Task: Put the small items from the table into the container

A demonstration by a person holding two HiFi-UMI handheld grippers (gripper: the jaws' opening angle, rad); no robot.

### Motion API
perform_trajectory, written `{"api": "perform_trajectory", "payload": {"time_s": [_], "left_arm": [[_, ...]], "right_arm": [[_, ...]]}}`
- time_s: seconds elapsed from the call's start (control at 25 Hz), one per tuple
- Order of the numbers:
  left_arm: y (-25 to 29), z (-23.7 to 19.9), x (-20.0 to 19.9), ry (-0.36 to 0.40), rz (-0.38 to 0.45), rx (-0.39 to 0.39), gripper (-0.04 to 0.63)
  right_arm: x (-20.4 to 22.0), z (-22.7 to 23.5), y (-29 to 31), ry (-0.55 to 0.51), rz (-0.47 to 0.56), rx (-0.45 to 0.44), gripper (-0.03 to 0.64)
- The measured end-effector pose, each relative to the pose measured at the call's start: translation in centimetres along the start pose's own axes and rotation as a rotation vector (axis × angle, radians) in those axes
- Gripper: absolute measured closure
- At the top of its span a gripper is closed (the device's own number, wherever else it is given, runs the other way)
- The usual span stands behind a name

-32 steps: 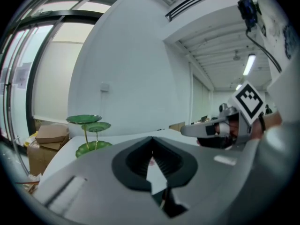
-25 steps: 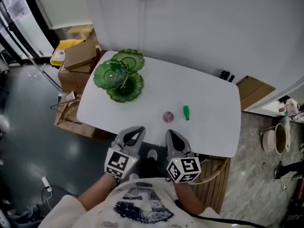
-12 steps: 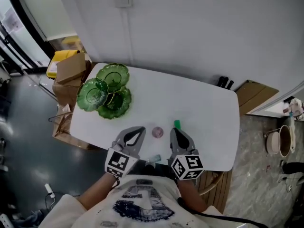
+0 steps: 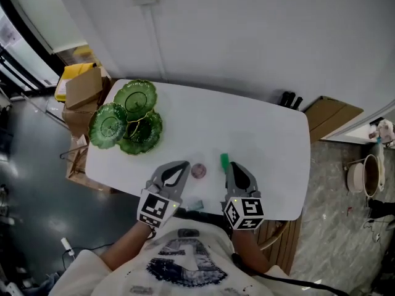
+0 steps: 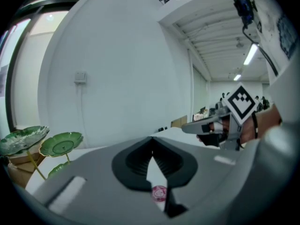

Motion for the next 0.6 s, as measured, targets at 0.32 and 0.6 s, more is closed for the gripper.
{"api": "perform_trajectory", "payload": {"time_s": [0.32, 0.6], "left_arm": [[2.9, -0.4, 0.8, 0.001, -0.018, 0.054, 0.607], [4.8, -0.6, 2.0, -0.007, -0.032, 0.084, 0.607]], "right_arm": [[1.6, 2.8, 0.3, -0.015, -0.064, 0.088, 0.618], [3.3, 3.8, 1.1, -0.014, -0.110, 0.132, 0.615]]}}
Point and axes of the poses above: the fingertips, and each gripper's own axes: y forward along the fingers, z to its right, x out of its underside, the point moved 5 cm from there along -y, backward along the fingers, and after that the axes turned 5 degrees about x, right-handed, at the moved point
